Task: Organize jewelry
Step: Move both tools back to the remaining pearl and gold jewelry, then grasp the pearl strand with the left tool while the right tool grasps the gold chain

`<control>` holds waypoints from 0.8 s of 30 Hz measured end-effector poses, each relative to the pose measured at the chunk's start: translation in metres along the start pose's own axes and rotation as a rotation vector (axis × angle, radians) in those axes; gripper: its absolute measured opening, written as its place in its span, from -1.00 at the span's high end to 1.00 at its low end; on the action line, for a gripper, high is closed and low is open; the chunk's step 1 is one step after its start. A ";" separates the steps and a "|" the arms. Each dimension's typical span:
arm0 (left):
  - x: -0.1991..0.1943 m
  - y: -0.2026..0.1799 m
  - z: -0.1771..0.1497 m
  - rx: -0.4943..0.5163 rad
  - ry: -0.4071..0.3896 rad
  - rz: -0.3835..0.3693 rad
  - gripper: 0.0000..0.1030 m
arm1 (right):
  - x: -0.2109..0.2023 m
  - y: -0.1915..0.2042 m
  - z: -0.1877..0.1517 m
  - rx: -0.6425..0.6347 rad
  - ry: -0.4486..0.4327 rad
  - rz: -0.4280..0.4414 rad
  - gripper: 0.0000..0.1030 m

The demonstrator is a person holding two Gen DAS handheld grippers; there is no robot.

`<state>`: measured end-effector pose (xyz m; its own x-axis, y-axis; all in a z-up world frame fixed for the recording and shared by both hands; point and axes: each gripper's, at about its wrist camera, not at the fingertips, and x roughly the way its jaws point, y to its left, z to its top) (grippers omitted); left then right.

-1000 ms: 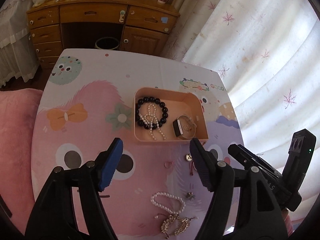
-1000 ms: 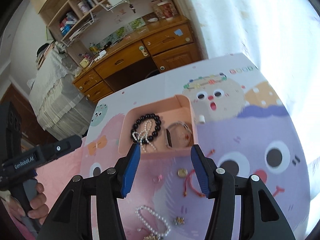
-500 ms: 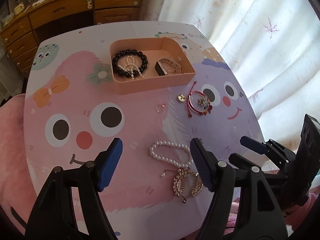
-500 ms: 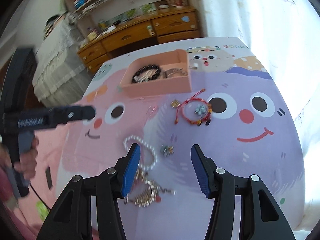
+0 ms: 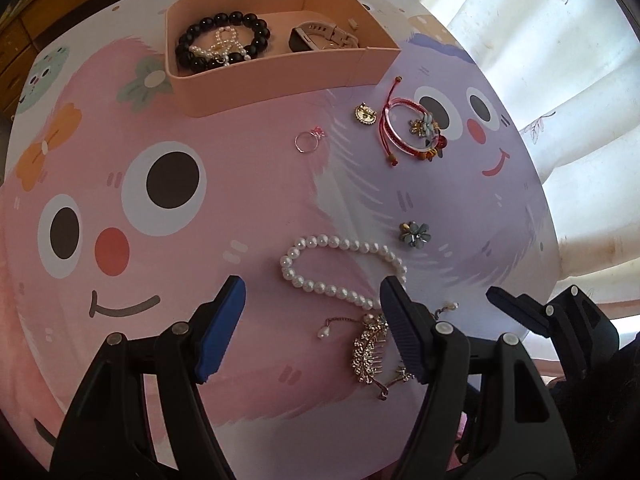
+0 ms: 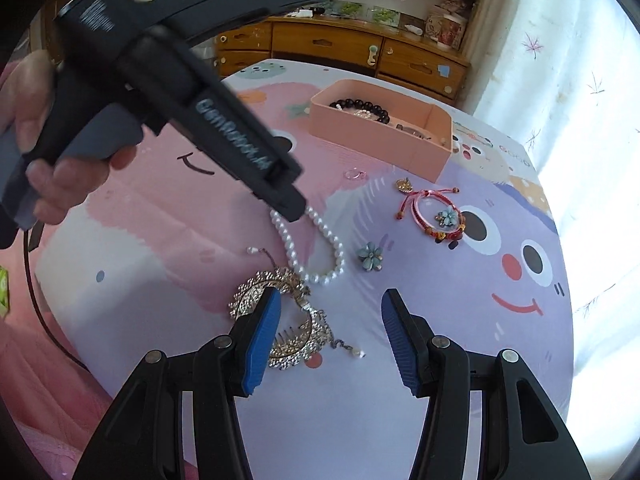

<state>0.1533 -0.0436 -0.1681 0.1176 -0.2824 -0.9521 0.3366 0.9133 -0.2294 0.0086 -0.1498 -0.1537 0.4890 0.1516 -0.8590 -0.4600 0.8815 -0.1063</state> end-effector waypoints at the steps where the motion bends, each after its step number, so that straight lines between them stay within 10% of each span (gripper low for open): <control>1: 0.004 -0.001 0.002 -0.002 0.009 0.012 -0.28 | 0.002 0.002 -0.002 -0.002 0.002 -0.002 -0.03; 24: 0.022 0.006 -0.004 0.021 -0.038 0.075 0.86 | 0.055 0.000 -0.004 -0.003 0.046 0.044 0.49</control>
<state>0.1538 -0.0427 -0.1910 0.1780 -0.2249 -0.9580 0.3454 0.9259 -0.1532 0.0331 -0.1431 -0.2030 0.4338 0.1694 -0.8849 -0.4827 0.8730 -0.0695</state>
